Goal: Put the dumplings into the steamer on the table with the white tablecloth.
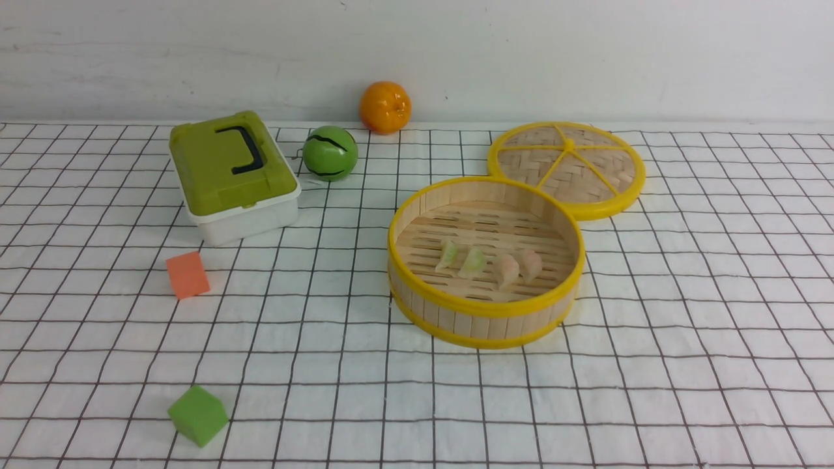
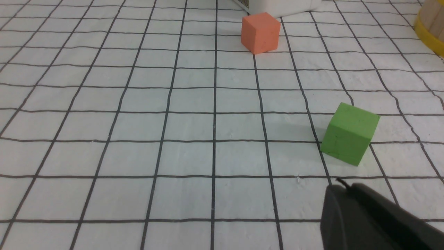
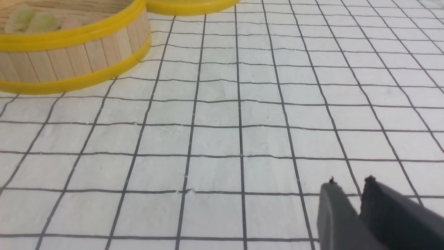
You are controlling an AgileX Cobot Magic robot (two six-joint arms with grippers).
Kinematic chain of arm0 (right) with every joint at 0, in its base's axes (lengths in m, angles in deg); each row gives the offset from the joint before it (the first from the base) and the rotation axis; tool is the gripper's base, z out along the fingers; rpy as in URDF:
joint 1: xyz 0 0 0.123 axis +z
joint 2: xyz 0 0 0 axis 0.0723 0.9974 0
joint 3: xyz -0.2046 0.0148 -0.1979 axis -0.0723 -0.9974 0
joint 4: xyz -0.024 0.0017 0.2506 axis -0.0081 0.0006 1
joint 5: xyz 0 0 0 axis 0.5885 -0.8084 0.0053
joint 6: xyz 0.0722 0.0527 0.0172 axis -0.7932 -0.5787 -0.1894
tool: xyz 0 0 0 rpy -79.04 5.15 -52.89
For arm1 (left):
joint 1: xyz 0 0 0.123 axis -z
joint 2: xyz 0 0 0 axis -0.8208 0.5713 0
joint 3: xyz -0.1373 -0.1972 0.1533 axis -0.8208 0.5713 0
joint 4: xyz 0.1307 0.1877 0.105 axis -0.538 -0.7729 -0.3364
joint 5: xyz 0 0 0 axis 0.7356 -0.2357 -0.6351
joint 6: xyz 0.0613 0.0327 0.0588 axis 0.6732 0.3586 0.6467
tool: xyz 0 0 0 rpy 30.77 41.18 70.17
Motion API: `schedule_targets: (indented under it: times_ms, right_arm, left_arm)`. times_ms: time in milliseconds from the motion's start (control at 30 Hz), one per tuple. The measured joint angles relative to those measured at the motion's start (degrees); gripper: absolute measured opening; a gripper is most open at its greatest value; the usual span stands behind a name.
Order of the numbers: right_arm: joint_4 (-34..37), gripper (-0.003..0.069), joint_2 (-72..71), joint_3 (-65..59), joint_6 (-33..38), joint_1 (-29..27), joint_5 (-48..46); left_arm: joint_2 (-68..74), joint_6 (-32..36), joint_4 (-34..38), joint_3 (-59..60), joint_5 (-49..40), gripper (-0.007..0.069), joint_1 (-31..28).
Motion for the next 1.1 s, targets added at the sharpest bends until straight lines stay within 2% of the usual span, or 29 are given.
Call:
schedule_targets:
  times_ms: [1100]
  right_arm:
    - [0.0, 0.0166, 0.0, 0.0, 0.0, 0.0, 0.0]
  left_arm:
    - [0.0, 0.0, 0.0, 0.0, 0.0, -0.0001, 0.0]
